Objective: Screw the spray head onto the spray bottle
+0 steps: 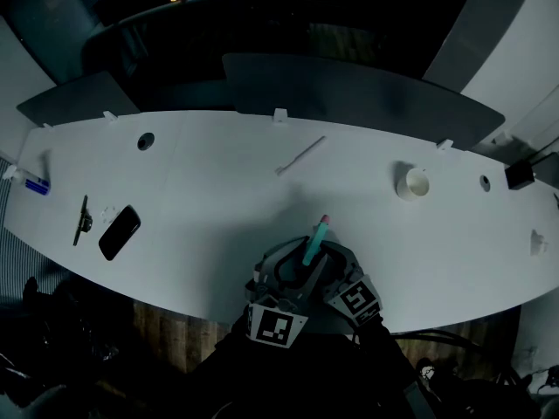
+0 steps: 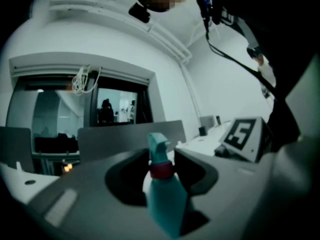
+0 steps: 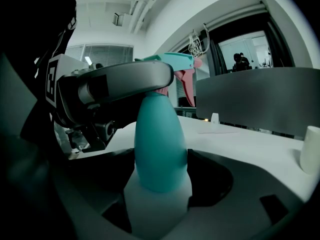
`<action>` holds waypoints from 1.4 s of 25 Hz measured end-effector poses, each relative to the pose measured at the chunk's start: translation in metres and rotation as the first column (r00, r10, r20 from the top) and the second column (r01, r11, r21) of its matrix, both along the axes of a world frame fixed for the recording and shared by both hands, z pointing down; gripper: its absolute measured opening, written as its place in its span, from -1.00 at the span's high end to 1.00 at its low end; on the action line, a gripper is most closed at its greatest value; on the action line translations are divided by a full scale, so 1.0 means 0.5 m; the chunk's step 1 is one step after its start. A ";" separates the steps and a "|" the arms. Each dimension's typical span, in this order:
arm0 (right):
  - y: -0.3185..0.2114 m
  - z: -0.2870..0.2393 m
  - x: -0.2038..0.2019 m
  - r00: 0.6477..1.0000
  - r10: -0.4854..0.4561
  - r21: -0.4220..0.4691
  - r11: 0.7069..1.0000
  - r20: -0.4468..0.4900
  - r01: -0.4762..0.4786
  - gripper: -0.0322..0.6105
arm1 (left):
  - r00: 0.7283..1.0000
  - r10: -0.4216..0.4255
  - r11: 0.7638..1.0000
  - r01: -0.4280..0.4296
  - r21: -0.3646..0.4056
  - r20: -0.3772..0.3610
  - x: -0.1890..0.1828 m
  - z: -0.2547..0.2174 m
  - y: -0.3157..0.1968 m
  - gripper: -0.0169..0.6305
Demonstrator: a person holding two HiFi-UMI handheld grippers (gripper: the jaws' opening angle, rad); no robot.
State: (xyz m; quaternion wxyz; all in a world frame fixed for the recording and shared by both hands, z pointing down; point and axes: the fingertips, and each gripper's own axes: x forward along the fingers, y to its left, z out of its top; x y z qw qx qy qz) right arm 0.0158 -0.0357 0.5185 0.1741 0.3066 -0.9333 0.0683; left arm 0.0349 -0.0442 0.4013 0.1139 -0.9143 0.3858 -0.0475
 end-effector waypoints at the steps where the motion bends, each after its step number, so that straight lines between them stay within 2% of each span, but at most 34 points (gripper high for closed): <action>1: 0.000 0.001 0.000 1.000 -0.003 0.011 1.000 -0.002 0.003 -0.15 | 1.000 0.000 1.000 0.000 -0.006 -0.011 -0.003 -0.002 0.001 0.46; 4: -0.003 0.005 0.001 1.000 -0.003 0.012 1.000 -0.017 0.003 -0.15 | 0.999 -0.015 0.998 0.013 -0.057 -0.040 -0.012 -0.007 -0.004 0.45; 9: -0.003 0.005 0.005 0.999 -0.001 0.004 1.000 -0.040 0.001 -0.15 | 0.997 -0.072 0.985 0.070 -0.160 -0.007 -0.014 -0.020 -0.019 0.28; 13: -0.003 0.006 0.004 0.999 -0.002 0.006 1.000 -0.047 0.002 -0.15 | 0.992 0.000 0.964 0.034 -0.262 0.127 0.021 -0.010 -0.027 0.17; 16: -0.003 0.008 0.003 0.999 -0.005 0.008 1.000 -0.052 0.005 -0.15 | 0.989 0.022 0.948 0.026 -0.317 0.147 0.030 -0.011 -0.043 0.17; 17: -0.003 0.008 0.003 0.999 -0.005 0.008 1.000 -0.054 0.006 -0.15 | 0.988 0.013 0.949 0.036 -0.313 0.152 0.028 -0.013 -0.047 0.17; 18: -0.002 0.008 0.003 0.998 -0.006 0.008 1.000 -0.054 0.006 -0.15 | 0.989 0.000 0.951 0.046 -0.306 0.150 0.023 -0.015 -0.050 0.27; 19: -0.002 0.008 0.002 0.998 -0.007 0.007 1.000 -0.055 0.007 -0.15 | 0.991 -0.012 0.952 0.053 -0.303 0.136 0.018 -0.019 -0.050 0.53; 20: -0.002 0.007 0.002 0.998 -0.009 0.006 1.000 -0.055 0.009 -0.15 | 0.993 -0.022 0.951 0.056 -0.305 0.116 0.015 -0.022 -0.048 0.61; 22: -0.002 0.007 0.003 0.998 -0.011 0.008 1.000 -0.059 0.012 -0.15 | 0.995 -0.040 0.952 0.064 -0.299 0.088 0.013 -0.027 -0.042 0.64; 25: -0.002 0.008 0.004 0.998 -0.014 0.010 1.000 -0.062 0.015 -0.15 | 0.996 -0.073 0.968 0.083 -0.237 0.049 0.008 -0.031 -0.035 0.64; 28: -0.002 0.007 0.003 0.998 -0.017 0.013 1.000 -0.064 0.018 -0.15 | 0.995 -0.099 0.979 0.093 -0.181 -0.024 0.001 -0.041 -0.033 0.64; 31: -0.002 0.007 0.003 0.998 -0.022 0.011 1.000 -0.062 0.022 -0.15 | 0.990 -0.110 0.983 0.096 -0.156 -0.086 -0.007 -0.046 -0.029 0.64; 35: -0.002 0.008 0.002 0.998 -0.029 0.003 1.000 -0.058 0.029 -0.15 | 0.988 -0.100 0.987 0.084 -0.134 -0.118 -0.016 -0.045 -0.022 0.64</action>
